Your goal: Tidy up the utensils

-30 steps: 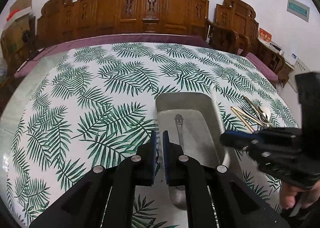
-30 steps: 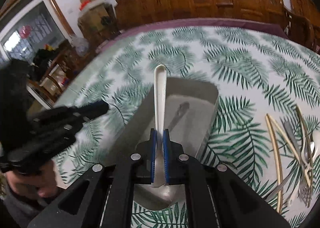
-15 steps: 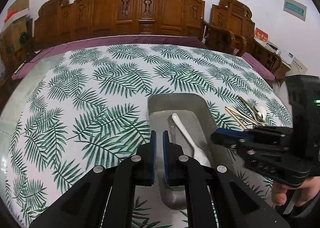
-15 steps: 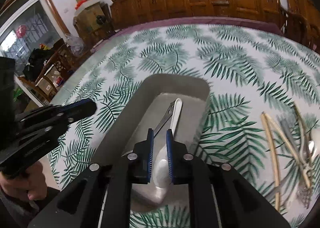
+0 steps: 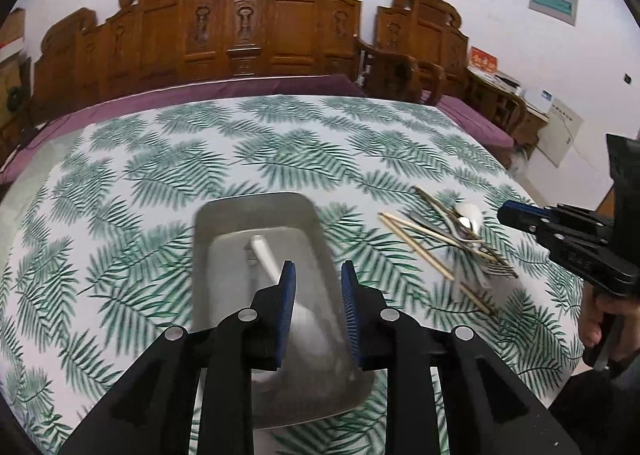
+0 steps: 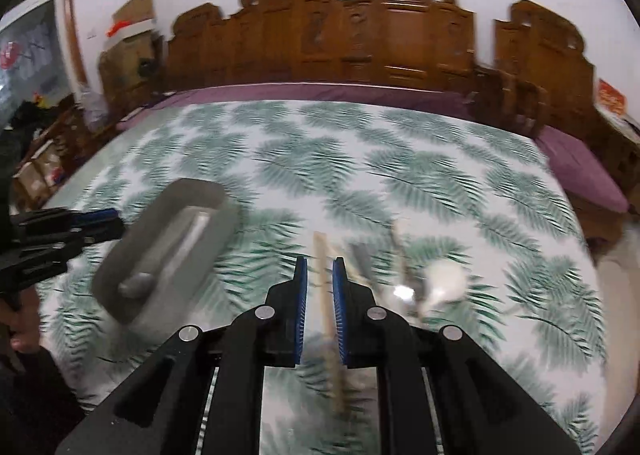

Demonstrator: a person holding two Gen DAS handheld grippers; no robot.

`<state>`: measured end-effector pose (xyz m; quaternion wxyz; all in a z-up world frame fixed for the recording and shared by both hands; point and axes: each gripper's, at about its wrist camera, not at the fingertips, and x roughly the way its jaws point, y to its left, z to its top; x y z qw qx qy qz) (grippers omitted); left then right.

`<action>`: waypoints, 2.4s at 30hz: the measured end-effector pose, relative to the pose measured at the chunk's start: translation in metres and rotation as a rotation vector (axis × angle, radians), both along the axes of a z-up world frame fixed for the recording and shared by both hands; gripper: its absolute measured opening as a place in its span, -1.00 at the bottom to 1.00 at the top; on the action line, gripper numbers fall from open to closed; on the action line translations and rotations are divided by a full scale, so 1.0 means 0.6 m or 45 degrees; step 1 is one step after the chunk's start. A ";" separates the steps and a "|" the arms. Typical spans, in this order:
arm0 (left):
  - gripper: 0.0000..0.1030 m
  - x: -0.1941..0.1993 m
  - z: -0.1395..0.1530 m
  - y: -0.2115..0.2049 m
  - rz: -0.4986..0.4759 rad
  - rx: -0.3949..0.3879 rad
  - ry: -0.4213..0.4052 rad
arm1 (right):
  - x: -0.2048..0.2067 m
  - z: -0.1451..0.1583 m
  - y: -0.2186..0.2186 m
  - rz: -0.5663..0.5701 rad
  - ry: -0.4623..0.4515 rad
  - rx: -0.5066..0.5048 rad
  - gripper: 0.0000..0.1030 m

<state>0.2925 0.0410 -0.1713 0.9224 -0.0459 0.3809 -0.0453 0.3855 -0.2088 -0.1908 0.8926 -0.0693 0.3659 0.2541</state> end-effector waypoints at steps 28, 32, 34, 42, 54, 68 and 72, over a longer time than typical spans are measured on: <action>-0.07 0.004 -0.033 -0.086 -0.086 0.003 0.015 | 0.080 -0.119 -0.019 -0.032 0.122 -0.069 -0.30; -0.07 0.002 -0.037 -0.094 -0.103 0.019 0.023 | 0.083 -0.135 -0.004 -0.019 0.139 -0.156 -0.31; -0.07 0.001 -0.038 -0.097 -0.110 0.029 0.023 | 0.084 -0.139 -0.006 -0.023 0.146 -0.176 -0.33; -0.07 -0.003 -0.039 -0.104 -0.124 0.040 0.020 | 0.085 -0.134 -0.038 -0.035 0.176 -0.086 -0.92; -0.07 -0.016 -0.038 -0.130 -0.151 0.070 -0.001 | 0.053 -0.067 -0.080 0.020 0.083 0.121 -0.94; -0.07 -0.012 -0.033 -0.180 -0.148 0.120 0.003 | 0.038 -0.034 -0.167 -0.015 0.018 0.220 -0.94; -0.07 -0.001 -0.040 -0.207 -0.157 0.100 0.024 | 0.042 -0.052 -0.182 -0.040 0.043 0.178 -0.94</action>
